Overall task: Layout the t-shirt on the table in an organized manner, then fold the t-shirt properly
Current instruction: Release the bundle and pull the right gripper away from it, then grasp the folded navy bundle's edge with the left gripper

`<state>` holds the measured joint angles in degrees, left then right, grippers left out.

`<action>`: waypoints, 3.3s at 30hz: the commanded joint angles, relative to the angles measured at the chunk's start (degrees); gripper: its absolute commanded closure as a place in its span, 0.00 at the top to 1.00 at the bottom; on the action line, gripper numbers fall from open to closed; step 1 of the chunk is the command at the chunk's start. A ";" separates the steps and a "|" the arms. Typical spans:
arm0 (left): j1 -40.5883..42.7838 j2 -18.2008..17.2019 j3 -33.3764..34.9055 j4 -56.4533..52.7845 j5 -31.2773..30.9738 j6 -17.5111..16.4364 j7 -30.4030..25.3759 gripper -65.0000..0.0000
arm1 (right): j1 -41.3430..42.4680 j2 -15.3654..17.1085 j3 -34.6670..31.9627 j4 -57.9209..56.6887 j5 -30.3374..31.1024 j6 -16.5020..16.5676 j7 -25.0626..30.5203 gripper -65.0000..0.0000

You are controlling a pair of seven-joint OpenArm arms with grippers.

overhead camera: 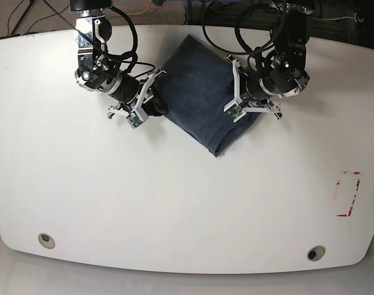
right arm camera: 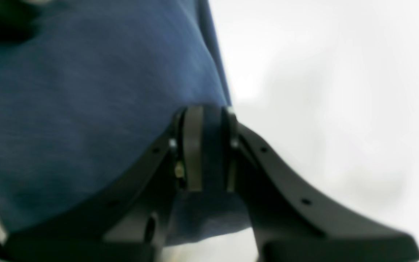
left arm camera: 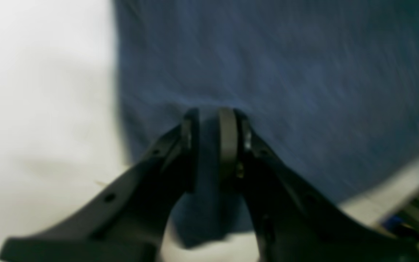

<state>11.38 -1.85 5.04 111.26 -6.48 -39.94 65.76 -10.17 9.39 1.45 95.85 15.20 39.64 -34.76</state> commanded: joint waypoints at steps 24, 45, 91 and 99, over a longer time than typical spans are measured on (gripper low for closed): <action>-19.24 -0.31 -0.16 -22.69 -0.24 -0.06 -2.77 0.10 | -4.29 0.41 0.35 -1.39 1.19 0.36 7.64 0.12; -31.55 -0.04 -0.51 -17.50 -0.51 -0.06 3.65 0.10 | -6.13 0.41 0.61 2.21 1.19 0.36 7.91 0.12; -7.38 3.56 17.16 -19.88 17.43 25.04 -45.40 0.10 | -6.40 2.88 21.98 15.75 1.19 0.36 3.16 0.13; -7.38 1.98 17.34 -28.41 17.43 25.04 -49.54 0.10 | -6.66 2.88 21.98 15.75 1.19 0.36 3.16 0.13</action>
<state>4.69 0.54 22.15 83.48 11.18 -15.00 17.04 -16.93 11.68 23.18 110.56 15.42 40.07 -33.19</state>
